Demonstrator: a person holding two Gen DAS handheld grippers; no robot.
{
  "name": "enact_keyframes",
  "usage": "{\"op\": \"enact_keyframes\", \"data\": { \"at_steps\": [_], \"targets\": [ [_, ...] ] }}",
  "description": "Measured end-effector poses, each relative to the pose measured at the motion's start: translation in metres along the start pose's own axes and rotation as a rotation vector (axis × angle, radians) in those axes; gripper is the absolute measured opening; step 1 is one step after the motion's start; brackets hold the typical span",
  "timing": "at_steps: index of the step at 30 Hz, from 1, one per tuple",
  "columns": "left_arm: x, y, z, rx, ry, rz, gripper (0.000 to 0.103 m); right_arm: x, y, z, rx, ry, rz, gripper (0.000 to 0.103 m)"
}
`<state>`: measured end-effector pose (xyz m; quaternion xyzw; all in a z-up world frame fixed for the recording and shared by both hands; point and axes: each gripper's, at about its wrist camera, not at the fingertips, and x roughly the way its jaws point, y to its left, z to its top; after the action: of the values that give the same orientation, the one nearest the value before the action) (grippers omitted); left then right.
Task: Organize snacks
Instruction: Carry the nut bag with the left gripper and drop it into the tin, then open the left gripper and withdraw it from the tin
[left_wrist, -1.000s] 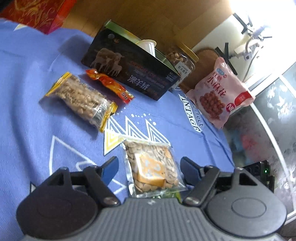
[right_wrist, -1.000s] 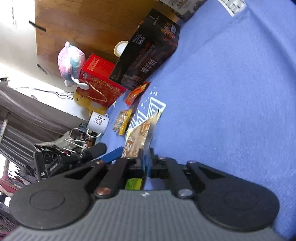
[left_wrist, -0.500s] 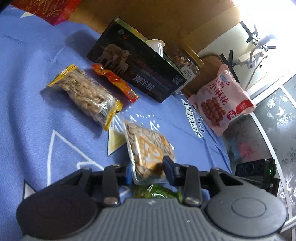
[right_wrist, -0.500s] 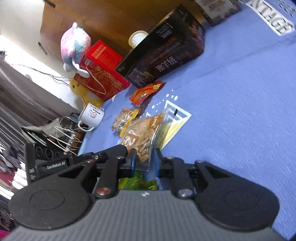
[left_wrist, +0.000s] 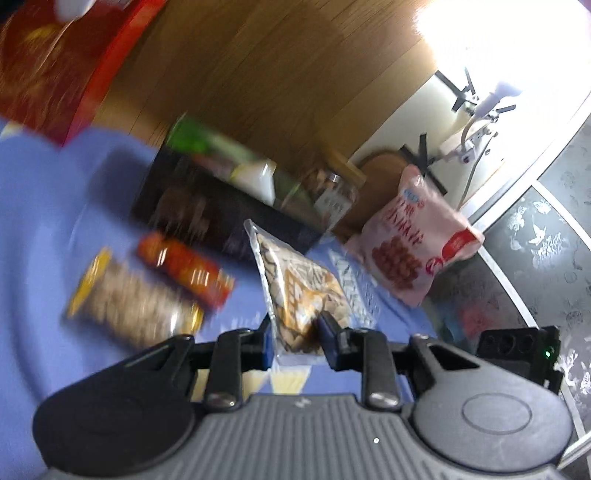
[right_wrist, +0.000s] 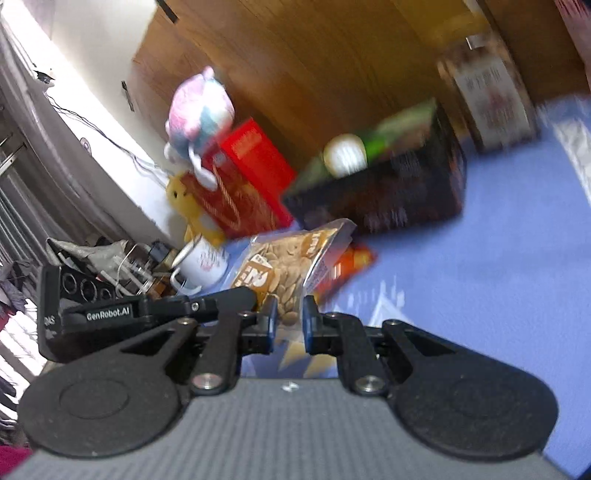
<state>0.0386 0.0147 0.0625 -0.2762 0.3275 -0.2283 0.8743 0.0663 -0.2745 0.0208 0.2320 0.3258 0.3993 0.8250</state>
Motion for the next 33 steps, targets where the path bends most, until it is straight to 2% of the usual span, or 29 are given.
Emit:
{"op": "enact_keyframes", "data": {
  "at_steps": [8,12,15,16,17,18,20,21,25,28,31,33],
  "targets": [
    [0.047,-0.011,0.072,0.068,-0.041,0.033,0.024,0.03,-0.015,0.06,-0.05,-0.109,-0.069,0.017],
    [0.078,-0.007,0.097,0.094,-0.058,0.09,0.029,0.049,-0.025,0.085,-0.071,-0.134,-0.115,0.02],
    [0.099,0.001,0.107,0.087,-0.091,0.207,0.042,0.075,-0.027,0.097,-0.118,-0.139,-0.185,0.027],
    [0.103,0.004,0.108,0.089,-0.117,0.256,0.057,0.085,-0.027,0.099,-0.14,-0.145,-0.215,0.031],
    [0.106,0.006,0.109,0.091,-0.14,0.295,0.064,0.094,-0.027,0.1,-0.164,-0.157,-0.238,0.035],
    [0.106,0.008,0.11,0.087,-0.167,0.33,0.066,0.102,-0.026,0.101,-0.195,-0.173,-0.257,0.043],
    [0.1,0.012,0.11,0.056,-0.198,0.356,0.066,0.11,-0.023,0.105,-0.237,-0.191,-0.293,0.053],
    [0.094,0.013,0.108,0.047,-0.209,0.35,0.066,0.11,-0.021,0.106,-0.25,-0.207,-0.317,0.053],
    [0.066,0.011,0.095,0.076,-0.256,0.354,0.067,0.086,-0.017,0.101,-0.228,-0.271,-0.302,0.053],
    [0.046,0.007,0.081,0.083,-0.26,0.304,0.067,0.061,-0.013,0.085,-0.225,-0.291,-0.295,0.053],
    [0.026,0.003,0.057,0.102,-0.253,0.278,0.067,0.042,-0.013,0.062,-0.197,-0.262,-0.269,0.056],
    [0.012,0.006,0.042,0.109,-0.252,0.27,0.067,0.036,-0.016,0.046,-0.158,-0.208,-0.245,0.057]
  ]
}}
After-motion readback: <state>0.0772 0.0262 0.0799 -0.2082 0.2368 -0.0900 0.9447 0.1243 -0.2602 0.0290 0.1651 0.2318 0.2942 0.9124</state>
